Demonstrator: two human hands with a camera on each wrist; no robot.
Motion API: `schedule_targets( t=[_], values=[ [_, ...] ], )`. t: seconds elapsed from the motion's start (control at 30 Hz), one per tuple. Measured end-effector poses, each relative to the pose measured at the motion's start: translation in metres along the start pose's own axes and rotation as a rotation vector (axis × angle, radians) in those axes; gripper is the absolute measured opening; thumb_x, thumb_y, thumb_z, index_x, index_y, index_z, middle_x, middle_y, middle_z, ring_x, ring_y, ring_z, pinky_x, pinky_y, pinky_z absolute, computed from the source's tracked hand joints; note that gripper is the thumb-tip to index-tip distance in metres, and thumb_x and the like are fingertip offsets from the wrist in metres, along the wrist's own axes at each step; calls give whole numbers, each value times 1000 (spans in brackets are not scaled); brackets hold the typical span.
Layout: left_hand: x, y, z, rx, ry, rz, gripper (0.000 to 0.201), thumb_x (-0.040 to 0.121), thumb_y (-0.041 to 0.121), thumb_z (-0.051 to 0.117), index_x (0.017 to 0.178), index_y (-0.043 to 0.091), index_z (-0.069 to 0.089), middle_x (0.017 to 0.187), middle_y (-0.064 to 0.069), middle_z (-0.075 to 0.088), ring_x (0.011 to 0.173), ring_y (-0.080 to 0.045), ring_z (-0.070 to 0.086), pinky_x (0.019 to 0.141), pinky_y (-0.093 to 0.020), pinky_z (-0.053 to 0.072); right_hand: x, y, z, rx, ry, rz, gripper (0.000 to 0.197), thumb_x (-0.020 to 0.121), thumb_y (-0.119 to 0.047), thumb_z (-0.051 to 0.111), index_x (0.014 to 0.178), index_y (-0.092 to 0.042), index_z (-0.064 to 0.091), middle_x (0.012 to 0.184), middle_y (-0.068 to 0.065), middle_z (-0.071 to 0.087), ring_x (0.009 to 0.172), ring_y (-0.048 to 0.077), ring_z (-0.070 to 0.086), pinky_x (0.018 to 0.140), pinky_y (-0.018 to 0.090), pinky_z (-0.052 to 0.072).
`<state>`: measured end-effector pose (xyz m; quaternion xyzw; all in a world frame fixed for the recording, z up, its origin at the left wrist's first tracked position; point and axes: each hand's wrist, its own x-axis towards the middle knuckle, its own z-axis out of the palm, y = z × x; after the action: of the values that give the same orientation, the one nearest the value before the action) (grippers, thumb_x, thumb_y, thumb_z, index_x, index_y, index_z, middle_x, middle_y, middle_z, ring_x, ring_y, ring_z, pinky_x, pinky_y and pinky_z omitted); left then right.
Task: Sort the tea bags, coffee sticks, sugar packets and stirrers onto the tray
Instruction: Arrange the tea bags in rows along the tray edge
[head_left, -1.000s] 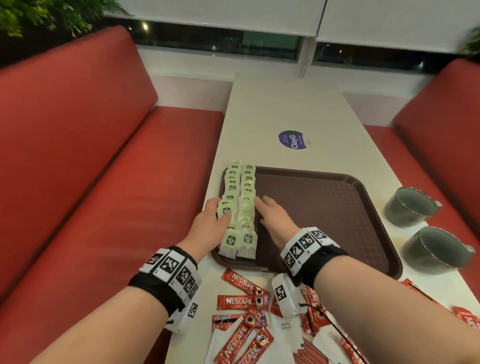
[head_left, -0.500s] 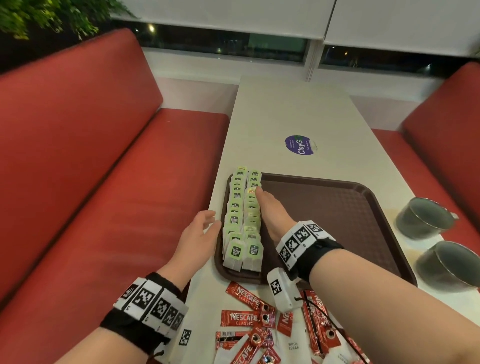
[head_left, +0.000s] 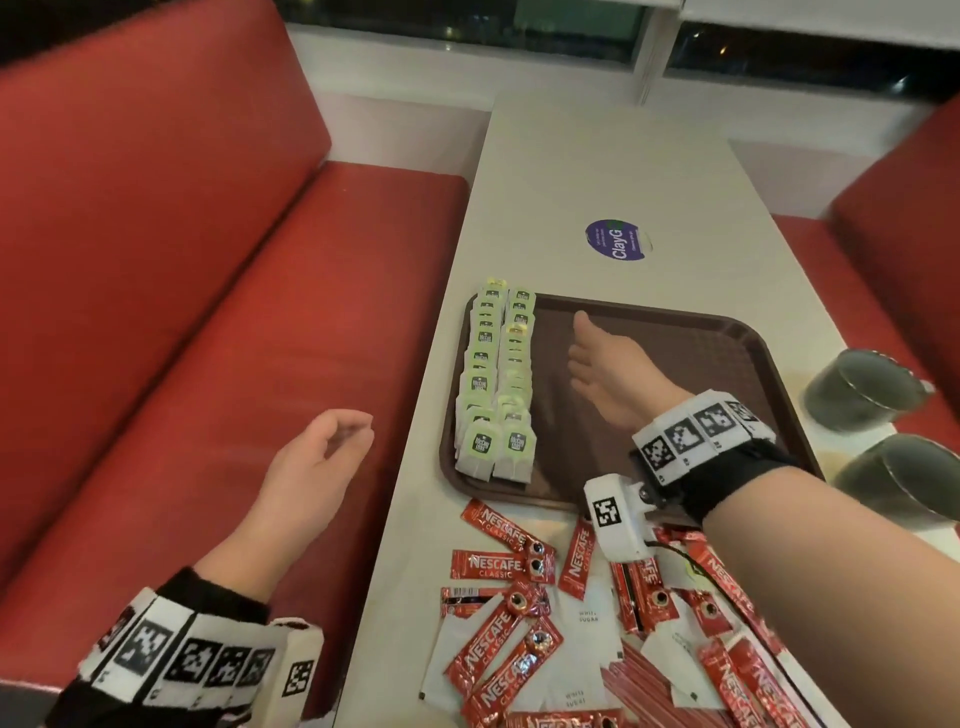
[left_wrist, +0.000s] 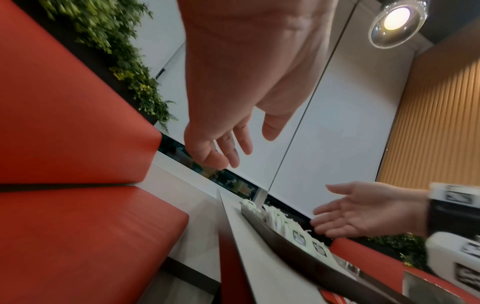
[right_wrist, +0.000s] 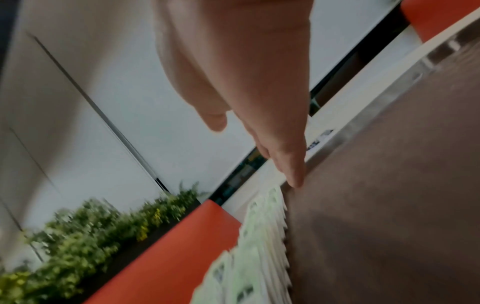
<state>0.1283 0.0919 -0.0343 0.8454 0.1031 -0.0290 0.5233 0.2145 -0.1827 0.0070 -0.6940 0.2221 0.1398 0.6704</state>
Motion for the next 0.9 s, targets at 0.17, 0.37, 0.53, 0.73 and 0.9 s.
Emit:
schedule_targets(
  t=[0.17, 0.37, 0.53, 0.73, 0.9],
  values=[
    [-33, -11, -25, 8, 5, -2, 13, 93, 25, 55, 100, 32, 64, 102, 12, 65, 94, -6, 57, 88, -31, 44, -83, 11, -68, -163, 8, -184, 35, 97, -27, 52, 132, -24, 53, 136, -8, 51, 132, 11, 42, 113, 36, 32],
    [-70, 0, -17, 109, -107, 49, 13, 90, 22, 60, 98, 31, 64, 99, 14, 66, 95, 2, 57, 80, -17, 41, -173, 51, -122, -481, 36, -180, 42, 75, -53, 60, 116, -44, 62, 120, -20, 64, 114, 7, 59, 104, 44, 41],
    [-97, 17, 7, 228, -235, 131, 16, 85, 25, 66, 96, 36, 62, 99, 15, 65, 88, -6, 61, 77, -19, 45, -212, 81, -120, -556, 39, -144, 24, 86, -31, 63, 108, -40, 64, 99, -22, 70, 91, -3, 65, 80, 22, 47],
    [-135, 35, 48, 396, -479, 194, 18, 87, 31, 64, 91, 46, 55, 100, 32, 49, 84, 6, 49, 68, -6, 36, -220, 120, -127, -929, 66, -127, 36, 84, -34, 69, 118, -40, 58, 111, -18, 56, 101, 2, 53, 86, 22, 43],
    [-146, 41, 87, 585, -682, 367, 23, 85, 35, 66, 108, 38, 63, 95, 32, 48, 93, 5, 46, 87, -18, 38, -222, 145, -136, -1069, -24, -106, 31, 83, -28, 71, 113, -31, 66, 116, -13, 59, 110, 7, 53, 86, 18, 37]
  ],
)
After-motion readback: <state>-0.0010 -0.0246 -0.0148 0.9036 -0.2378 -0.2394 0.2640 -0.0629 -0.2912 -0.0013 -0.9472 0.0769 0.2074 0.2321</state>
